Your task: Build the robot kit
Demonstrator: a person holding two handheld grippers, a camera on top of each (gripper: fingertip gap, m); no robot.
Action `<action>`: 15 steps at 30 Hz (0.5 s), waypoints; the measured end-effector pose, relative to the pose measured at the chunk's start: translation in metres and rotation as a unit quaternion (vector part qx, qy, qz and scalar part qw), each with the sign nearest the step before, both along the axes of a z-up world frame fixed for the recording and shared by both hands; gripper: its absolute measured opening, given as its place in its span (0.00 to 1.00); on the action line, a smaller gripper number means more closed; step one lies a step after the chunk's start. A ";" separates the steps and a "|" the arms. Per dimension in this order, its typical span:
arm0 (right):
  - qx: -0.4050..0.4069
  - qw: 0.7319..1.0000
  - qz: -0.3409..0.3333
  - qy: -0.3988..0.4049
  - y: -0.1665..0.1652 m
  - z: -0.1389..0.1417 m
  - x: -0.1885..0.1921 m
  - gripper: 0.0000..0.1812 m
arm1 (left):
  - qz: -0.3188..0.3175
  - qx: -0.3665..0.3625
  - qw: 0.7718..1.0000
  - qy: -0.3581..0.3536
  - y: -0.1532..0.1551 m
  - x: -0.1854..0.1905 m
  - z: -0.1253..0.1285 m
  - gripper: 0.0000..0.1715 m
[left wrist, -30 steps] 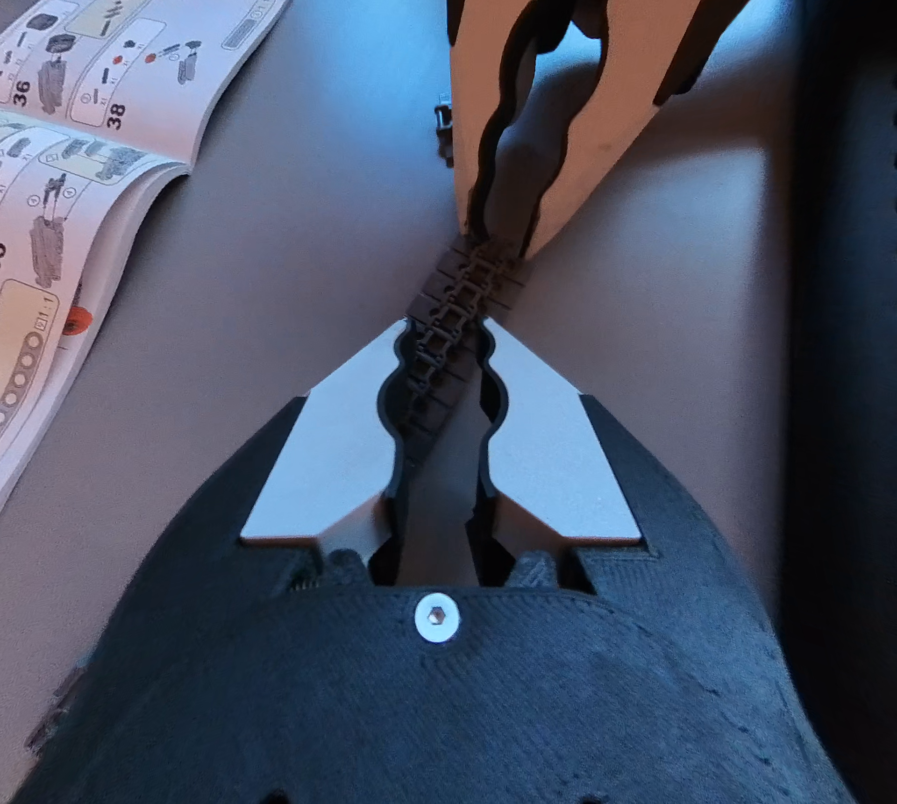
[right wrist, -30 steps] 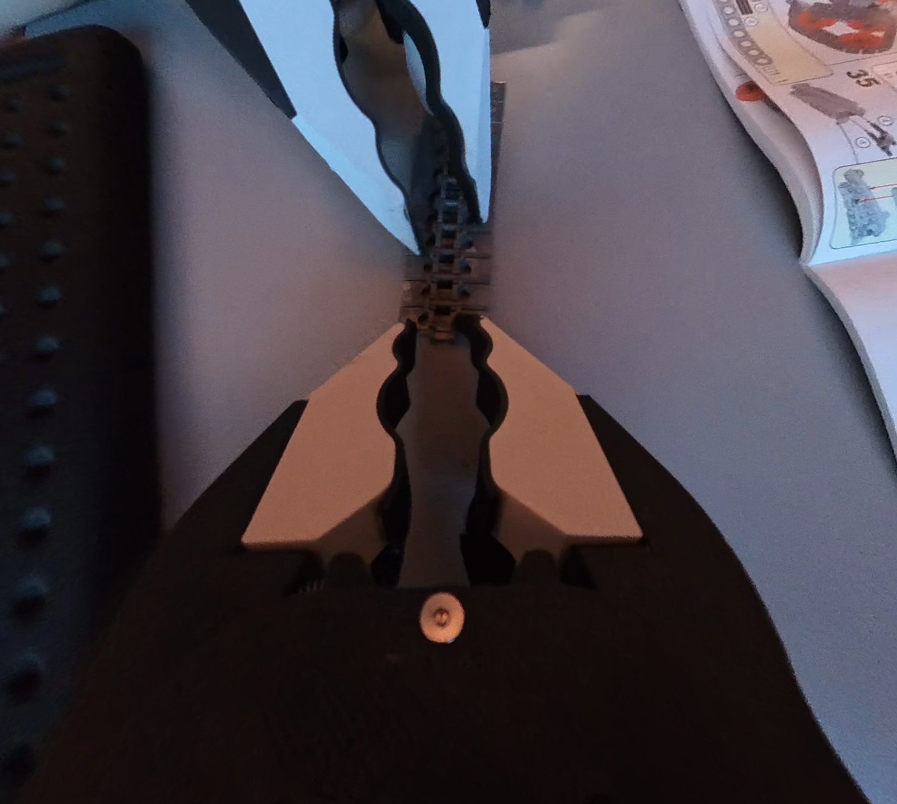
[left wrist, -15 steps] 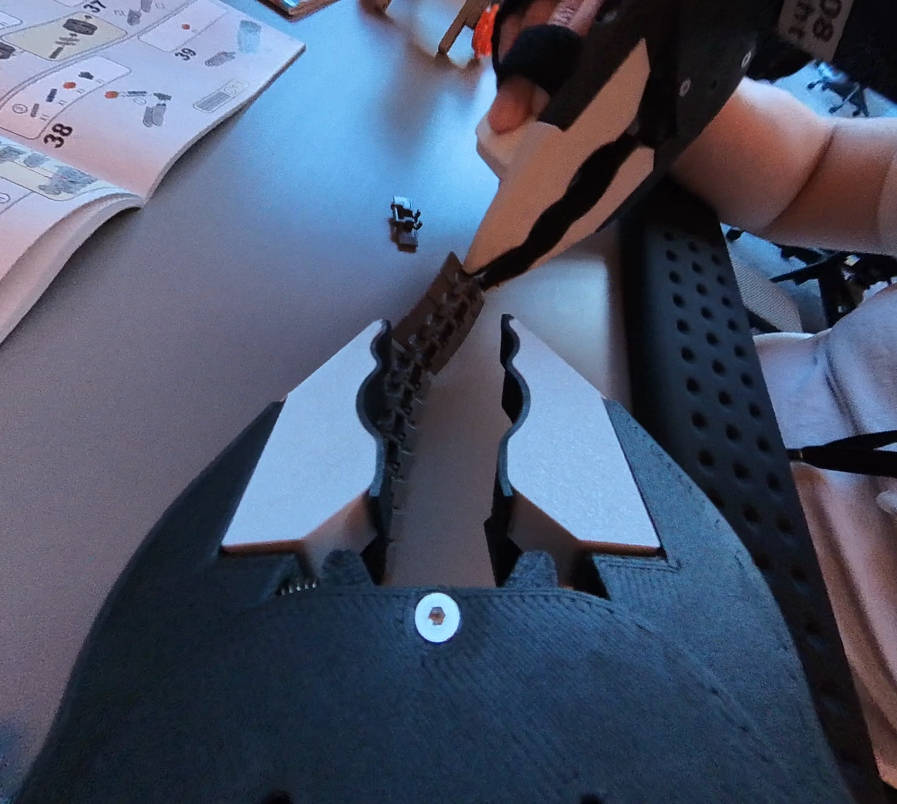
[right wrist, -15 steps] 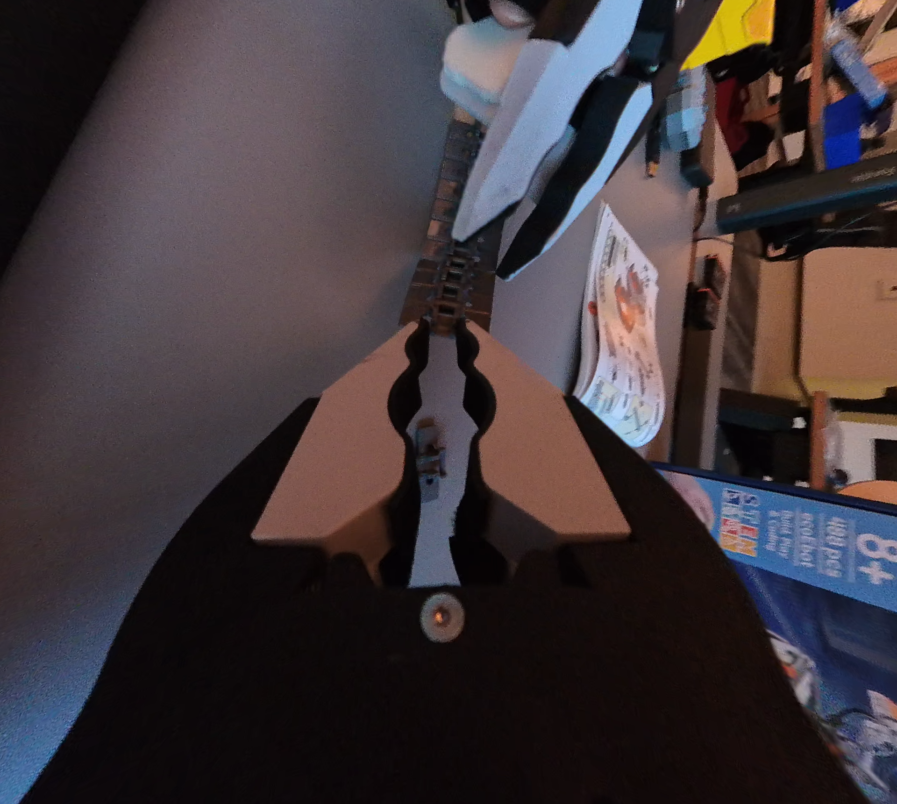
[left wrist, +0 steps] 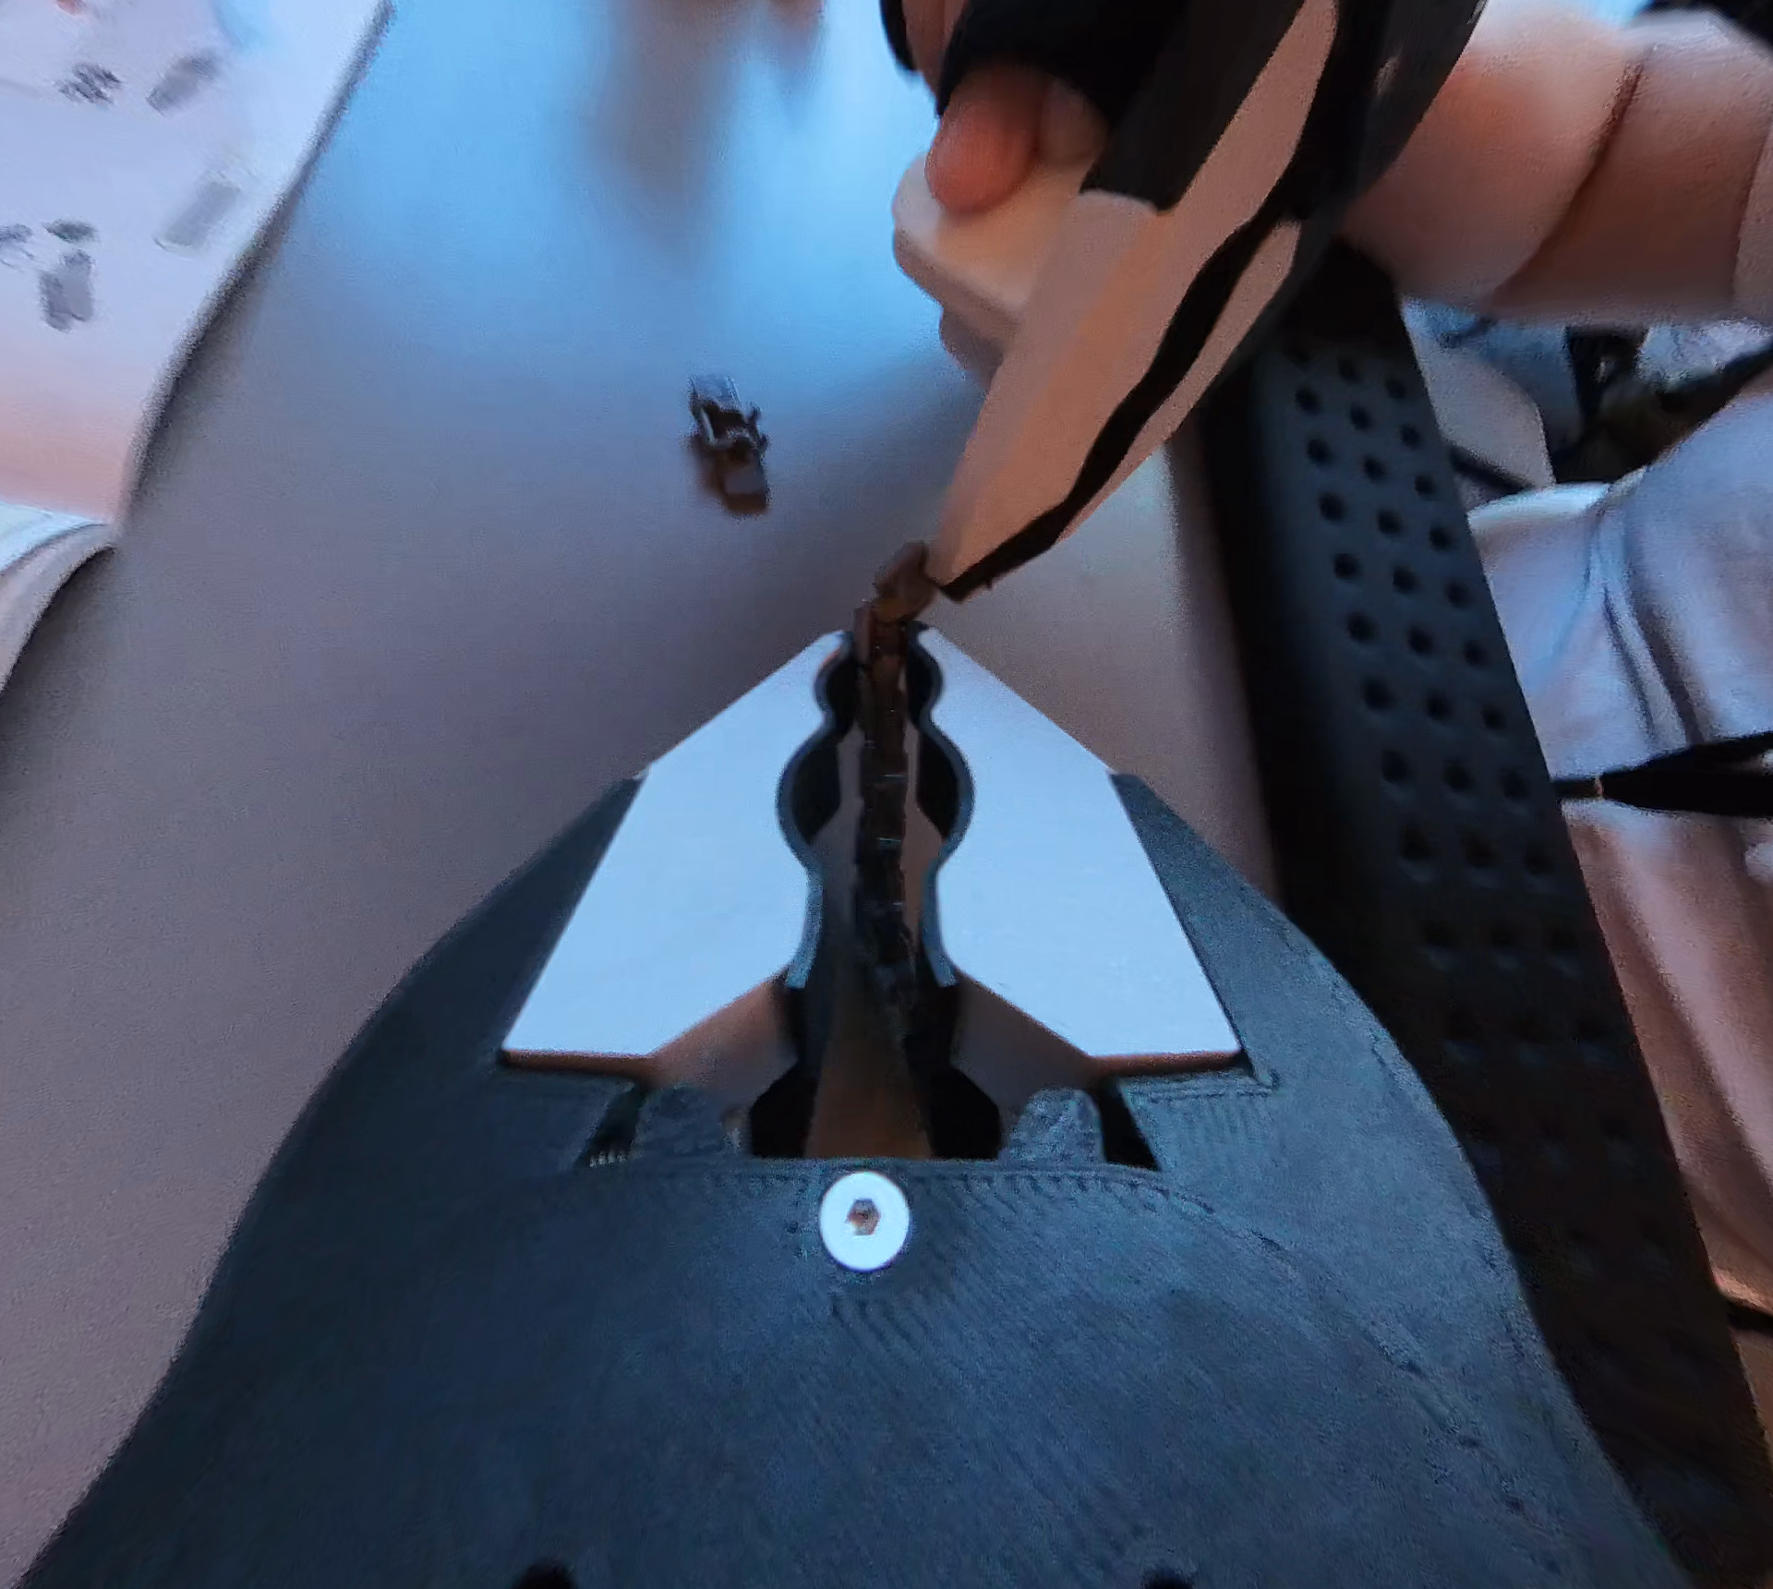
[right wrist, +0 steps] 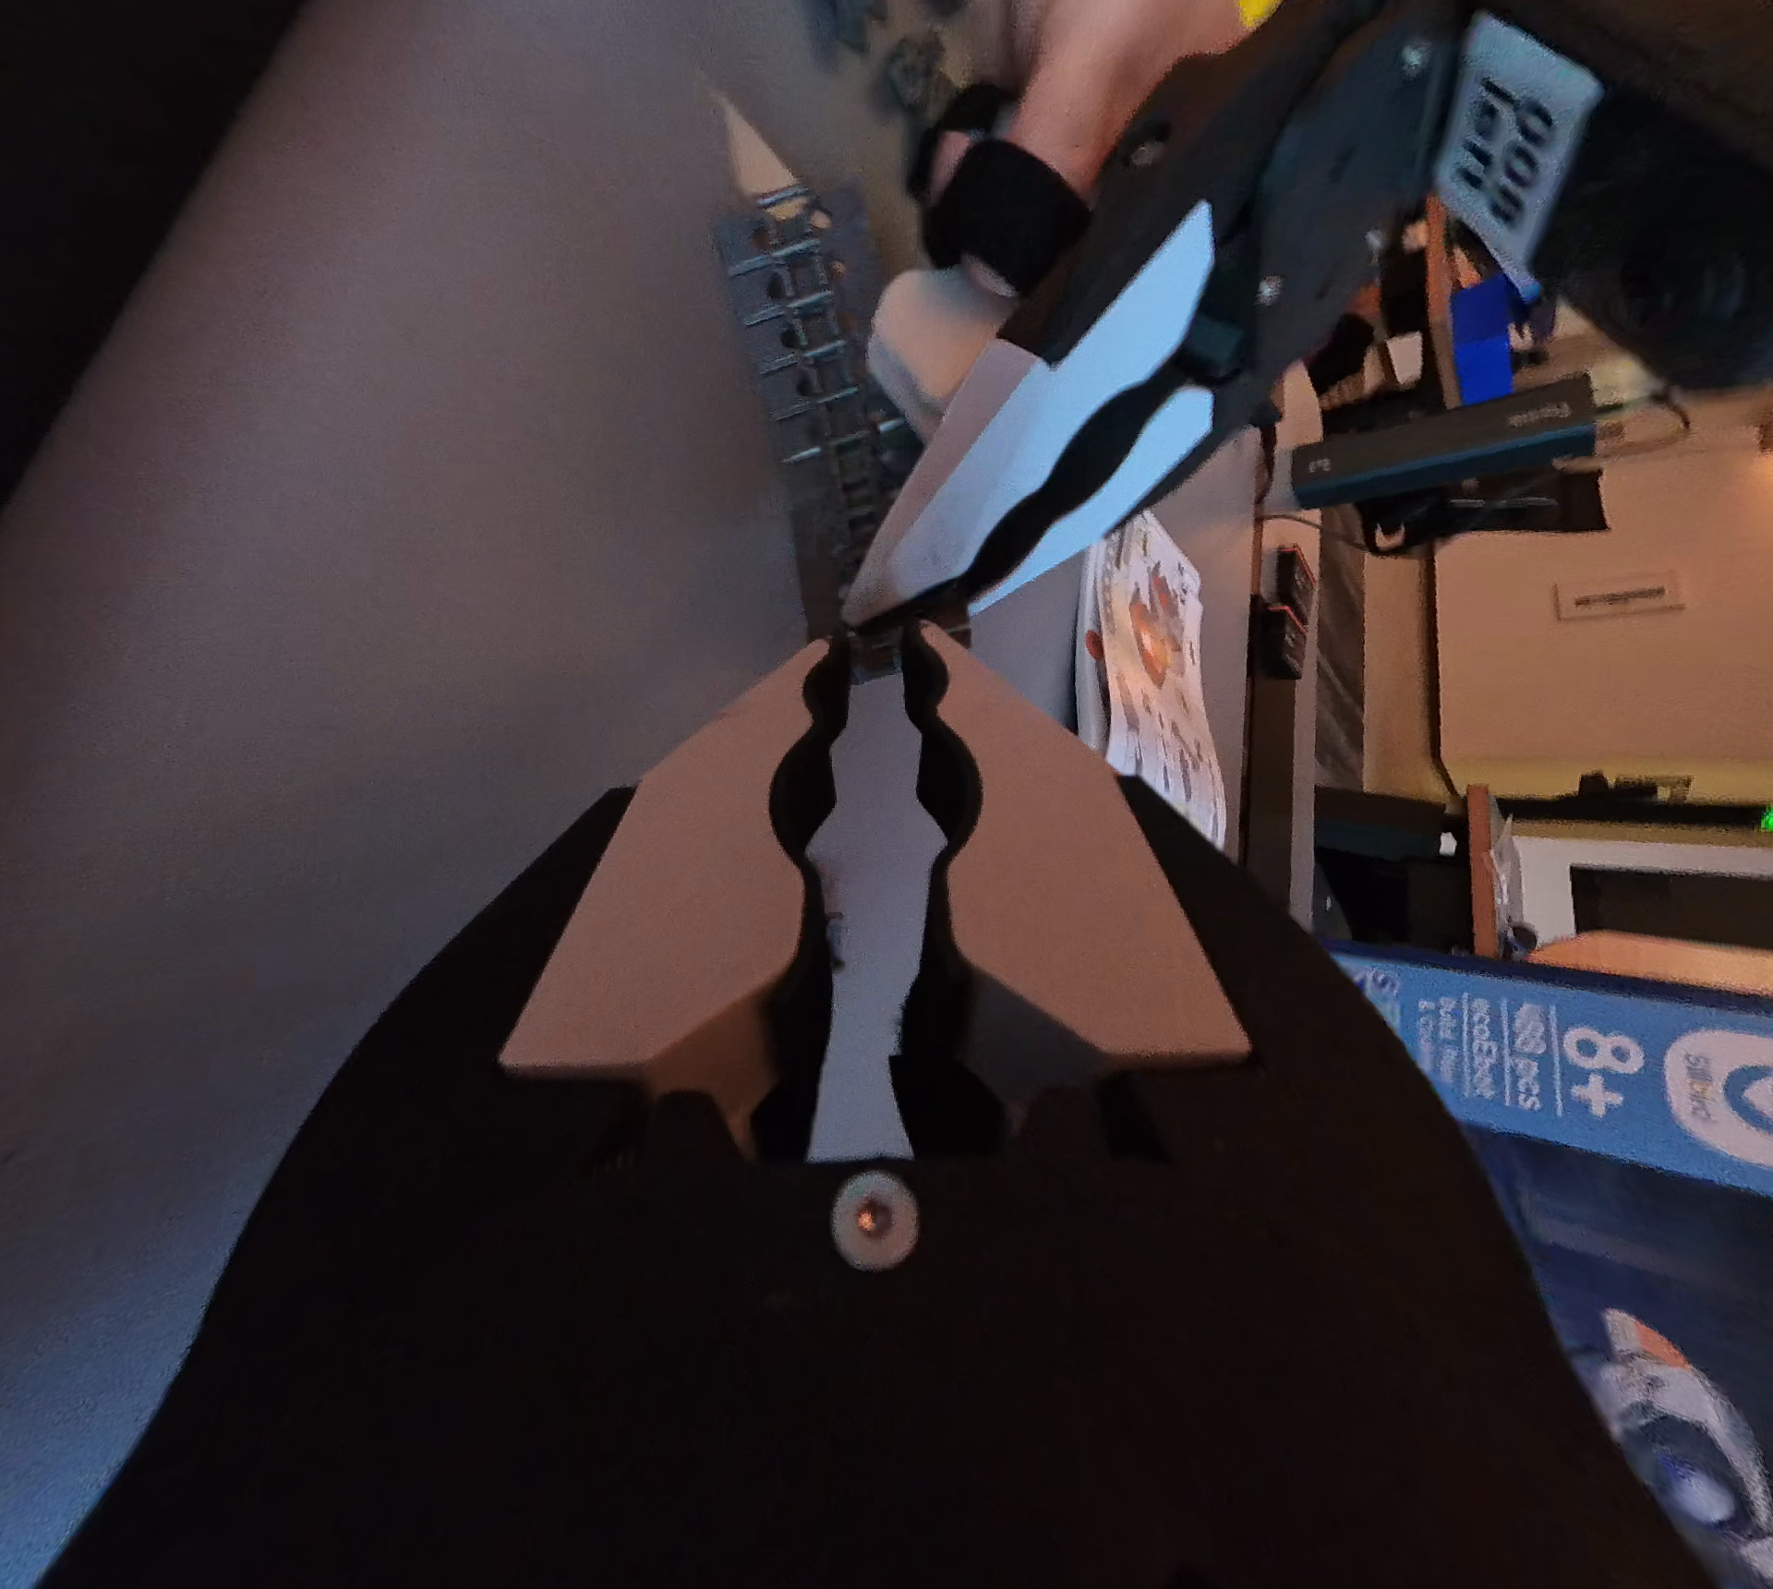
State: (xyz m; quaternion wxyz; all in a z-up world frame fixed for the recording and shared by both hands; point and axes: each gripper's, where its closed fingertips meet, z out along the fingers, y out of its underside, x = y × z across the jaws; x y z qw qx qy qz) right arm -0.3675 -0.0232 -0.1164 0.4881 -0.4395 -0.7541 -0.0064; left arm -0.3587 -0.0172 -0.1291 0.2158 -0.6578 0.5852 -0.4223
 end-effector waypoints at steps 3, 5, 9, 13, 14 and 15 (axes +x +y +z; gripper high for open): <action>-0.077 0.992 -0.044 0.092 0.013 0.010 0.005 0.09 | 0.039 -0.047 0.996 -0.059 0.010 0.000 0.009 0.04; -0.167 0.971 -0.086 0.149 0.024 0.013 0.008 0.15 | 0.067 -0.076 0.988 -0.121 0.017 -0.003 0.019 0.04; -0.335 0.907 -0.116 0.228 0.031 0.016 0.004 0.23 | 0.080 -0.078 0.980 -0.167 0.018 -0.005 0.032 0.03; -0.428 0.861 -0.098 0.258 0.023 0.021 0.003 0.03 | 0.080 -0.079 0.978 -0.177 0.012 0.004 0.034 0.04; -0.439 0.855 -0.105 0.257 0.025 0.019 0.004 0.02 | 0.083 -0.083 0.977 -0.176 0.012 0.004 0.033 0.03; -0.451 0.848 -0.104 0.258 0.025 0.018 0.006 0.01 | 0.076 -0.088 0.978 -0.174 0.010 0.004 0.032 0.04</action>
